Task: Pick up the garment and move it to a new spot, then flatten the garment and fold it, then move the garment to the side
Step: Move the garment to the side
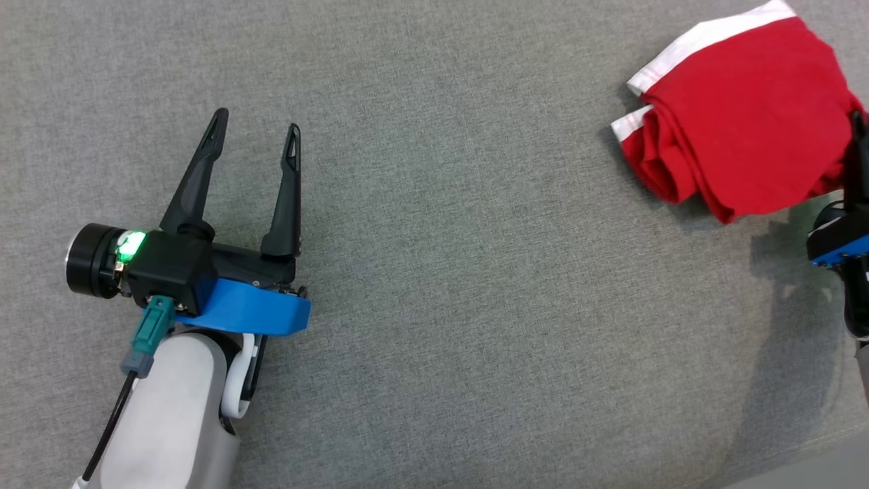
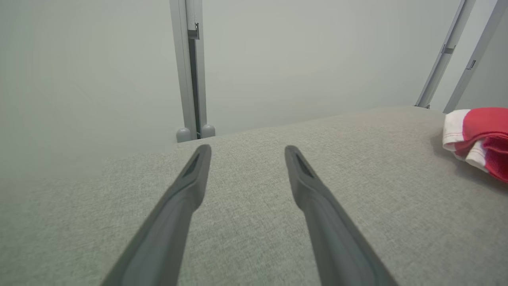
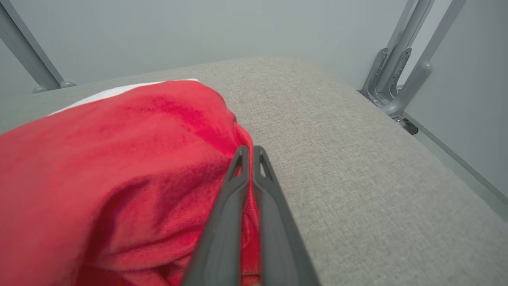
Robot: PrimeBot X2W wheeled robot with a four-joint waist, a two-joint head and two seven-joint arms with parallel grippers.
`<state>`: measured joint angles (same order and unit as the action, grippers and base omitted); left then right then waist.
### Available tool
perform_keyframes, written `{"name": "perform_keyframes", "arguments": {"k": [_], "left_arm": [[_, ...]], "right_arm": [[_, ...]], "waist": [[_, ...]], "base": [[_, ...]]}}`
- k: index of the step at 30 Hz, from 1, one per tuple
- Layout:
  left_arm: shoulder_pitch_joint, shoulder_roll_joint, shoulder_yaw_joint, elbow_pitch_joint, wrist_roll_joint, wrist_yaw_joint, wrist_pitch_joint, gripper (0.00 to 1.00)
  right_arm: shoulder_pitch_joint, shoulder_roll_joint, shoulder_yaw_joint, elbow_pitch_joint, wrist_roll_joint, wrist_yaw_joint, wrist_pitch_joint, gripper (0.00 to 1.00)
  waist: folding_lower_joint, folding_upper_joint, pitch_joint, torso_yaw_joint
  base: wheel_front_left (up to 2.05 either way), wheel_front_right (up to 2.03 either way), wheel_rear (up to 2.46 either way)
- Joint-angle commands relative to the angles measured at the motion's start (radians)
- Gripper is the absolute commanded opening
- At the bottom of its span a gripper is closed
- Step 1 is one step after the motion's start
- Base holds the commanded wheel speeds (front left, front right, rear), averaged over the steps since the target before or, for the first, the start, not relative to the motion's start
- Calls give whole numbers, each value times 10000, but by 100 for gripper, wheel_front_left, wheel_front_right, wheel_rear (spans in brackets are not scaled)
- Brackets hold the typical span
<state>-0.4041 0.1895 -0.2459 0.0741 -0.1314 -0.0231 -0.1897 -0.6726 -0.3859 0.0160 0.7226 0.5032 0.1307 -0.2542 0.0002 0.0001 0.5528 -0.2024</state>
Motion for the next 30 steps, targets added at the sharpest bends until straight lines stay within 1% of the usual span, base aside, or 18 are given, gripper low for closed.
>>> {"name": "perform_keyframes", "arguments": {"k": [1,6,10,11,12,13,14,15,20,26,27,30], "left_arm": [[-176,59,-26,-40,33,16,-9,100],[-255,86,-106,-61,46,27,8,100],[-337,103,-136,7,-1,11,-7,100],[-343,95,-152,34,-19,14,-25,100],[-351,82,-166,55,-33,21,-43,100],[-348,63,-188,85,-51,19,-62,100],[-334,39,-220,153,-88,14,-85,100],[-271,-64,-299,372,-171,11,-190,100],[49,-213,-328,795,-339,92,-350,100],[752,-411,-164,1319,-731,254,-509,100],[752,-411,-164,1319,-731,254,-509,100],[1110,-412,-73,1503,-868,342,-567,100]], "right_arm": [[-125,-42,-202,96,-196,-1,-73,0],[-80,77,-1234,235,-915,1,-117,0],[159,384,-2038,19,-1560,-1,-112,0],[231,476,-2168,13,-1722,-1,-113,6],[271,582,-2270,-52,-1891,1,-114,23],[324,658,-2376,-89,-2064,1,-114,44],[468,800,-2648,-165,-2385,1,-115,83],[813,1094,-3342,-545,-3084,1,-114,100],[1721,1666,-3772,-2027,-3757,1,-107,100],[3426,2610,-3130,-4083,-4085,1,23,100],[3426,2610,-3130,-4083,-4085,1,23,100],[4152,2941,-2628,-4946,-3998,1,312,100]], "waist": [[-2,-1,60,1],[-2,-1,199,-46],[-2,-1,209,-54],[-2,-1,191,-50],[-2,-1,175,-45],[-2,-1,142,-31],[-2,-1,70,-4],[-2,-1,-191,101],[-2,-1,-851,356],[-2,-1,-1932,861],[-2,-1,-1932,861],[-2,-1,-2375,1130]], "base": [[0,0,0],[0,0,0],[0,0,0],[0,0,0],[0,0,0],[0,0,0],[0,0,0],[0,0,0],[0,0,0],[0,0,0],[0,0,0],[0,0,0]]}}
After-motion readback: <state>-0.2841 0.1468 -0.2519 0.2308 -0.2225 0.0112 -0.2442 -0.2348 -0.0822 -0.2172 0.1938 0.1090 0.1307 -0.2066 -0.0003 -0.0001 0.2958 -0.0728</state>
